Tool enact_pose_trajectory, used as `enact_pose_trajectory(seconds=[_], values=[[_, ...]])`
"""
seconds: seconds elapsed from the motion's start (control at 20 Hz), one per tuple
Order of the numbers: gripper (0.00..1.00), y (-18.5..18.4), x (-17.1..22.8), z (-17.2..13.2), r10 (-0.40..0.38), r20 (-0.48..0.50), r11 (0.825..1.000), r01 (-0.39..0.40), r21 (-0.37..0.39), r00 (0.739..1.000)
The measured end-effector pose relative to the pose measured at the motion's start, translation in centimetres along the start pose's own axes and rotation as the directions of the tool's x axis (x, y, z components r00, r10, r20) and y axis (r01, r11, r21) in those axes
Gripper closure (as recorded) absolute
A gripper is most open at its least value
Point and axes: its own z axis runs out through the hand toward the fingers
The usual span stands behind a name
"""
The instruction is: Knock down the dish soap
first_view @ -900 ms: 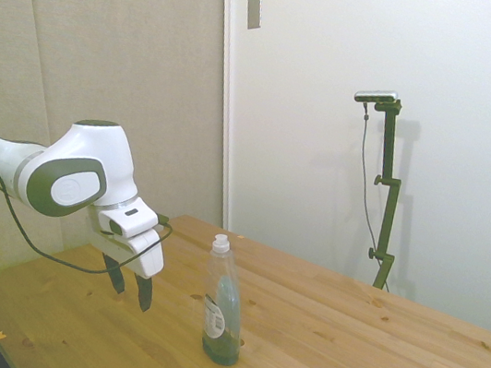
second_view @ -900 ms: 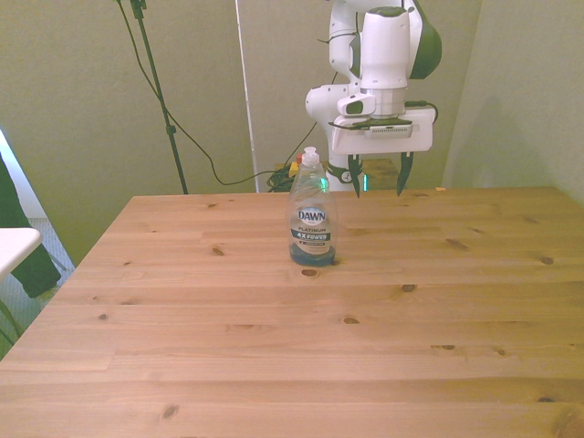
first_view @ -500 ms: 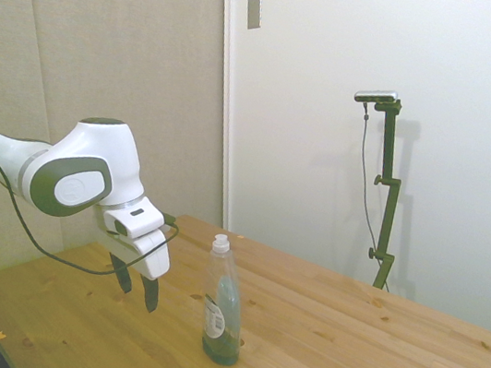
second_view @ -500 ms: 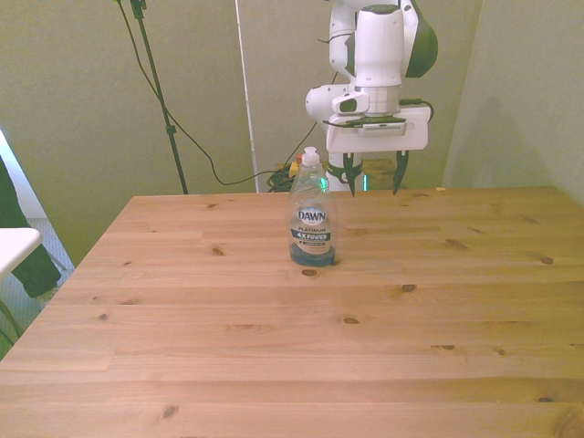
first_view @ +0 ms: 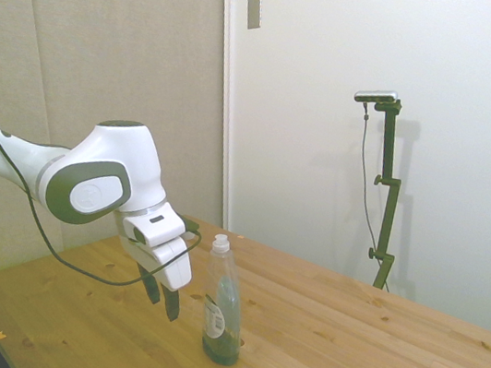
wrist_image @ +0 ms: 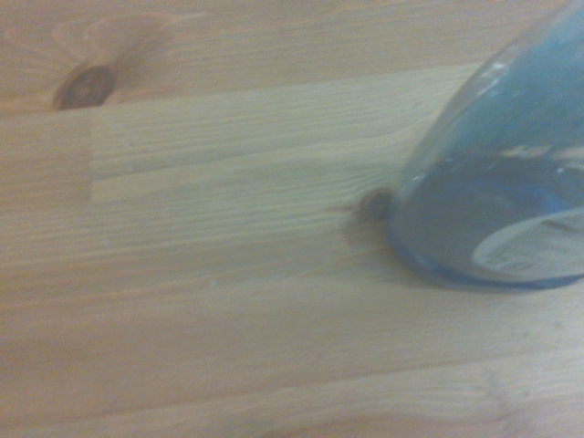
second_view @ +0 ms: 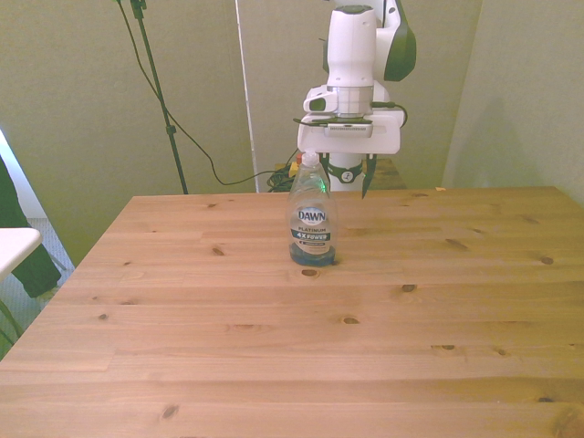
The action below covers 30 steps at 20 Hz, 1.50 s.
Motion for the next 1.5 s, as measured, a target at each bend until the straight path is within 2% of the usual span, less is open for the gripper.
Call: enact_pose_trajectory(seconds=[0.25, 0.85, 1.05, 1.2, 1.5], values=[[1.00, -0.4, 2.8, -0.1, 0.046, -0.016, 0.999, -0.046, 0.008, 0.999], [1.00, -1.8, 6.2, -2.3, 0.102, -0.062, 0.994, -0.100, 0.039, 0.993], [1.00, -4.3, 8.1, -2.9, 0.152, -0.075, 0.987, -0.147, 0.063, 0.986], [1.00, -6.7, 9.9, -2.3, 0.193, -0.078, 0.980, -0.187, 0.071, 0.978], [1.00, -11.4, 13.3, -1.3, 0.280, -0.098, 0.957, -0.270, 0.102, 0.955]])
